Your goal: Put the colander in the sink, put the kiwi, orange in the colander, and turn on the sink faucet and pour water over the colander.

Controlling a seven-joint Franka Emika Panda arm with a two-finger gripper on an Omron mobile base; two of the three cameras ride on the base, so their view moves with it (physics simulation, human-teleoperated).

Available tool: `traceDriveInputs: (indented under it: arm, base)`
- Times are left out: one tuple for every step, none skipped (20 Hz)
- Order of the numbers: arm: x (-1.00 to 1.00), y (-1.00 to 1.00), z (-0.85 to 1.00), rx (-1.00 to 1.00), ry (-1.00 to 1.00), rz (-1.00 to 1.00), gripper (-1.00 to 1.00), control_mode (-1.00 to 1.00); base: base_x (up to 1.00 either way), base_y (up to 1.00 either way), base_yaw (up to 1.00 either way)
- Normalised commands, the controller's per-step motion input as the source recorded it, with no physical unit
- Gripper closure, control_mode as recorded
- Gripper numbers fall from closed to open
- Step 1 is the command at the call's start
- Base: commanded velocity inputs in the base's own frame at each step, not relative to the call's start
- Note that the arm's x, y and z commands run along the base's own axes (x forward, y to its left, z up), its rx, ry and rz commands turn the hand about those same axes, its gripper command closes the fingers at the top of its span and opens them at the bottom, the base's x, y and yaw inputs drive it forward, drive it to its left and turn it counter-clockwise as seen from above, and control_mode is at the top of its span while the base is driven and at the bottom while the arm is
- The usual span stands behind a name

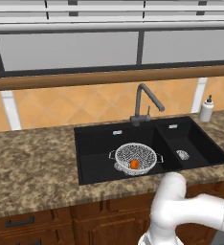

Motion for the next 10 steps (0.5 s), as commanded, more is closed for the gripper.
traceDriveInputs:
  arm:
    - [-0.23, 0.34, 0.46, 0.00, -0.13, 0.00, 1.00, -1.00]
    - [-0.20, 0.39, 0.64, 0.00, -0.16, 0.00, 1.00, -1.00]
    - [-0.19, 0.44, 0.78, 0.00, -0.18, 0.00, 1.00, -1.00]
    - [-0.14, 0.59, 0.84, 0.00, -0.17, 0.01, 1.00, -1.00]
    - [-0.18, 0.69, 0.84, 0.00, -0.18, 0.04, 1.00, -1.00]
    - [-0.35, 0.79, 0.83, 0.00, -0.23, 0.09, 1.00, -1.00]
    - [-0.35, 0.91, 0.84, -0.03, -0.25, 0.11, 1.00, -1.00]
    - [-0.39, 1.00, 0.74, -0.08, -0.29, 0.09, 1.00, -1.00]
    - [-0.36, 1.00, 0.67, -0.11, -0.29, 0.07, 1.00, -1.00]
    - [-0.34, 1.00, 0.61, -0.13, -0.29, 0.05, 1.00, -1.00]
  base:
    - [0.00, 0.00, 0.00]
    - [0.00, 0.00, 0.00]
    - [0.00, 0.00, 0.00]
    - [0.00, 0.00, 0.00]
    - [0.00, 0.00, 0.00]
    - [0.00, 0.00, 0.00]
    - [0.00, 0.00, 0.00]
    - [0.00, 0.00, 0.00]
    - [0.00, 0.00, 0.00]
    - [0.00, 0.00, 0.00]
